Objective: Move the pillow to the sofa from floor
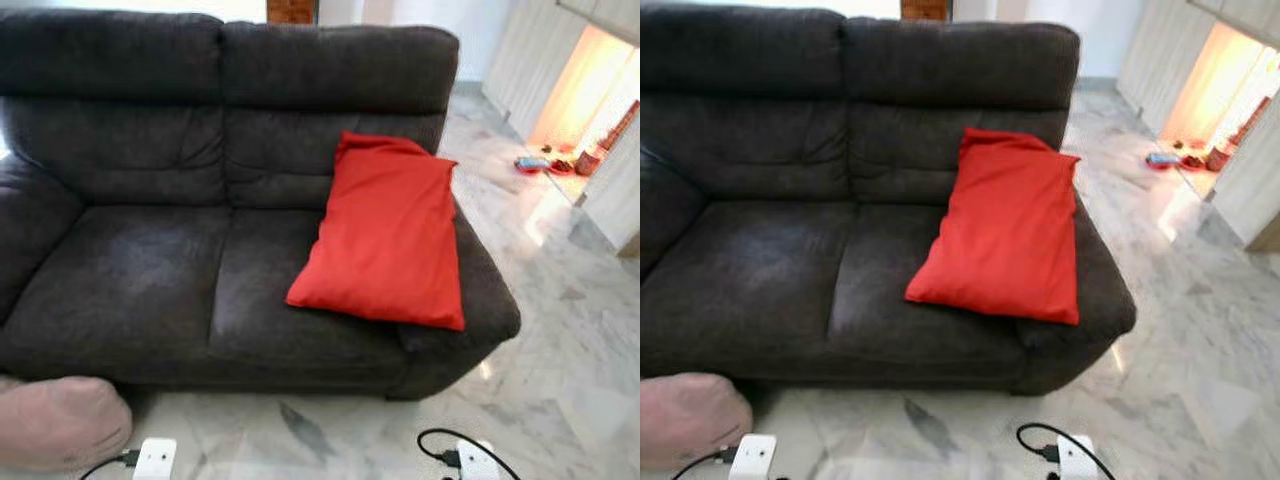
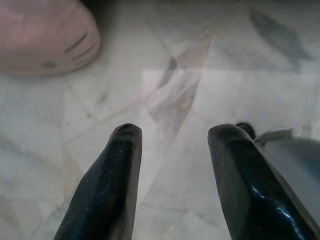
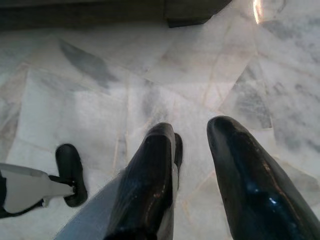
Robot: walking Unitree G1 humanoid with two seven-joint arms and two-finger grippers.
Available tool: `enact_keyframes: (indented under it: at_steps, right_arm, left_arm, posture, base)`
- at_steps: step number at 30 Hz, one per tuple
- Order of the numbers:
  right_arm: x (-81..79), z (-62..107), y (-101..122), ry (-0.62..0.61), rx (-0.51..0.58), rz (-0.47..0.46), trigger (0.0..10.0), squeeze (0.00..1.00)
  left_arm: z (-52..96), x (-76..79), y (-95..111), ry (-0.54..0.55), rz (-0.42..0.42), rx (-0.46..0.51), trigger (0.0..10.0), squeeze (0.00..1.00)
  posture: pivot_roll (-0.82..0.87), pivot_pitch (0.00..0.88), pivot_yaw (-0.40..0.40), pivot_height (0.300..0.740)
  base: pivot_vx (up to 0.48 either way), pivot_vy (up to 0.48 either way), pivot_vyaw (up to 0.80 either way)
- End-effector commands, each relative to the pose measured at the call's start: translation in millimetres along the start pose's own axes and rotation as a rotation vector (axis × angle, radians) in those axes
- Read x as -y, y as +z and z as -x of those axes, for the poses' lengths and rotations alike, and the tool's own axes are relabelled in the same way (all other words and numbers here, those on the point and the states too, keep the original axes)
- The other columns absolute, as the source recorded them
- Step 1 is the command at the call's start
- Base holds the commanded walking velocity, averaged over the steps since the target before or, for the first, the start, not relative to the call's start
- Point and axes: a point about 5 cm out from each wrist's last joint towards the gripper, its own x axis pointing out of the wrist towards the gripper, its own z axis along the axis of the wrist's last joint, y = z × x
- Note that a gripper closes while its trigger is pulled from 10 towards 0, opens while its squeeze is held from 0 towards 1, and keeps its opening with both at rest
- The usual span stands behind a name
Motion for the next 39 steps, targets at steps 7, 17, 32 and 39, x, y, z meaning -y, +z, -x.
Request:
enact_keyframes:
  at_steps: [7,17,32,39]
  right_arm:
    - [6.6,1.1,-3,-0.013,-0.015,-0.002,10.0,0.0]
    - [11.0,2.4,-7,-0.016,-0.024,0.0,10.0,0.0]
    - [6.5,1.9,-6,0.014,-0.019,0.031,10.0,0.0]
    - [2.5,0.9,-3,0.012,-0.01,-0.012,10.0,0.0]
  left_arm:
    - [-0.1,1.5,-1,-0.006,0.005,-0.012,10.0,0.0]
    - [0.1,2.0,-2,-0.009,0.003,-0.016,10.0,0.0]
    - [-0.1,3.3,-1,-0.013,-0.006,-0.015,10.0,0.0]
    - [-0.1,4.3,-2,-0.017,-0.007,-0.017,10.0,0.0]
  posture:
    - [-0.01,0.0,-0.035,0.74]
    - [-0.01,0.0,-0.033,0.74]
    - [-0.01,0.0,-0.028,0.74]
    - [-0.01,0.0,-0.03,0.74]
  base:
    - [0.0,0.349,0.0]
    - [0.0,0.348,0.0]
    - [0.0,0.349,0.11]
    - [0.0,0.348,0.31]
